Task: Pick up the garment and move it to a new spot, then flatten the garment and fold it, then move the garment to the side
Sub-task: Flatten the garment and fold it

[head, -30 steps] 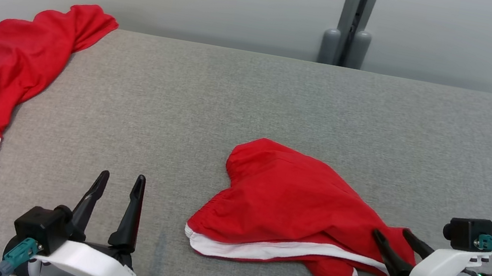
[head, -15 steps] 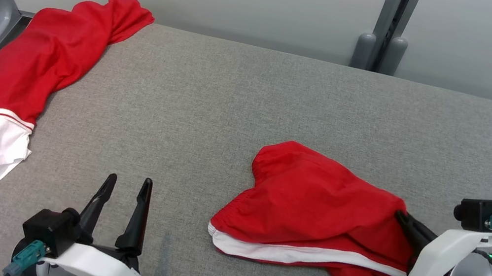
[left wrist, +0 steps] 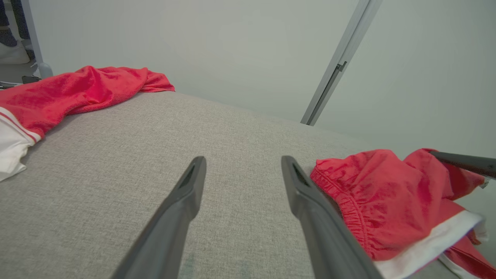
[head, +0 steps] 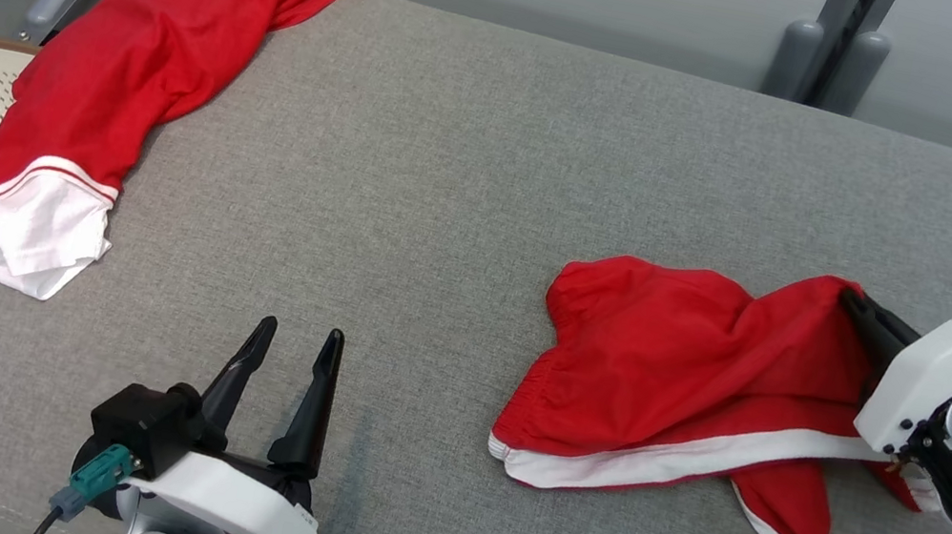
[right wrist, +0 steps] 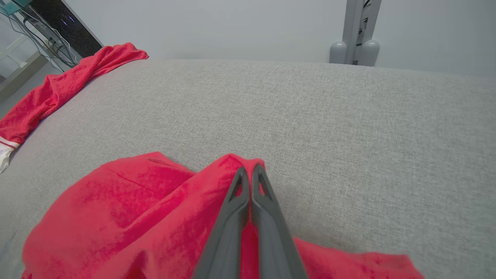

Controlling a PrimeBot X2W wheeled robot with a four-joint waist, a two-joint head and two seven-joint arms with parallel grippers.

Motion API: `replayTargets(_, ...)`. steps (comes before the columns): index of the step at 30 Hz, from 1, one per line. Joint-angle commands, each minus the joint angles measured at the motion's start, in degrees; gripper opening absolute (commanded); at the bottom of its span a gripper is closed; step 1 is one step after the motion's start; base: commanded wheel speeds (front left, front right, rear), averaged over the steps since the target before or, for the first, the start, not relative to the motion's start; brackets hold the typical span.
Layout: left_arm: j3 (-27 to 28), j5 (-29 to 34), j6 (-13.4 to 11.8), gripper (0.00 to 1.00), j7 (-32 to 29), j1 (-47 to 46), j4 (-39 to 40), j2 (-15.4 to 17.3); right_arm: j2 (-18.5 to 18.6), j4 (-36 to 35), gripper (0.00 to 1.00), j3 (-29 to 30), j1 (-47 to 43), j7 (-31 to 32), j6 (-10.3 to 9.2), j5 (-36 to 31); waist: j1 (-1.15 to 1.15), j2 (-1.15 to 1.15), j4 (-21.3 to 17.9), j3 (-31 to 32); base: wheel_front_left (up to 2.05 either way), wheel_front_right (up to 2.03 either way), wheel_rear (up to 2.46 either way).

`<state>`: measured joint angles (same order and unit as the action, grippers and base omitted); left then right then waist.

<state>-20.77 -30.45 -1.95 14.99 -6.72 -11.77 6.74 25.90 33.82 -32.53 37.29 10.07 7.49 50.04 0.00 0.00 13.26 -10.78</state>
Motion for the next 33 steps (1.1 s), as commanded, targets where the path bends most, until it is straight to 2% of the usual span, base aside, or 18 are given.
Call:
replayTargets(1, 0.5, 0.5, 0.5, 1.0, 0.3, -1.1, -0.3, 0.1, 0.9, 1.0, 0.0, -0.7, 1.6, -0.1, 0.01, 0.8, 0.0, 0.0, 0.7, -0.9, 0.0, 0.0, 0.0)
replayTargets(2, 0.6, 0.8, 0.7, 1.0, 0.3, -1.3, -0.5, -0.1, 0.9, 1.9, 0.0, -1.3, 2.5, -0.2, 0.01, 1.5, 0.0, 0.0, 0.8, -1.1, 0.0, 0.0, 0.0)
replayTargets(4, 0.8, 1.1, 1.0, 1.0, 0.3, -1.5, -0.9, -0.5, 1.2, 3.9, 0.34, -2.4, 4.3, -0.7, 0.01, 2.1, 0.0, 0.0, 0.9, -1.3, 0.0, 0.0, 0.0)
replayTargets(5, 0.9, 1.4, 1.2, 1.0, 0.3, -1.7, -1.2, -0.6, 1.3, 4.9, 1.0, -2.8, 5.2, -1.3, 0.01, 2.4, 0.0, 0.0, 0.9, -1.3, 0.0, 0.0, 0.0)
replayTargets(12, 1.7, 2.4, 1.9, 1.0, 0.3, -1.9, -1.9, -0.8, -0.1, 7.2, 1.0, -5.8, 6.5, -7.1, 0.01, 4.7, 0.0, 0.0, -0.9, 0.5, 0.0, 0.0, 0.0)
replayTargets(16, 2.9, 3.2, 2.3, 1.0, 0.3, -0.9, -1.9, -0.3, -0.8, 5.4, 1.0, -7.5, 5.0, -13.0, 0.01, 6.2, 0.0, 0.0, -3.5, 2.6, 0.0, 0.0, 0.0)
replayTargets(23, 6.0, 4.4, 2.0, 1.0, 0.2, 0.6, -0.8, 0.8, 0.2, 1.3, 1.0, -7.8, 2.3, -23.3, 0.01, 6.3, 0.0, 0.0, -9.0, 5.4, 0.0, 0.0, 0.0)
replayTargets(27, 8.3, 5.2, 1.6, 1.0, 0.2, 1.9, 0.3, 1.1, 0.1, -1.0, 1.0, -4.1, -0.3, -25.2, 0.01, 4.0, 0.0, 0.0, -11.7, 6.6, 0.0, 0.0, 0.0)
replayTargets(33, 12.0, 6.8, 1.8, 1.0, 0.2, 3.3, 3.2, 0.5, -3.4, -9.4, 1.0, 9.3, -9.7, -25.3, 0.01, -4.5, 0.0, 0.0, -14.1, 7.0, 0.0, 0.0, 0.0)
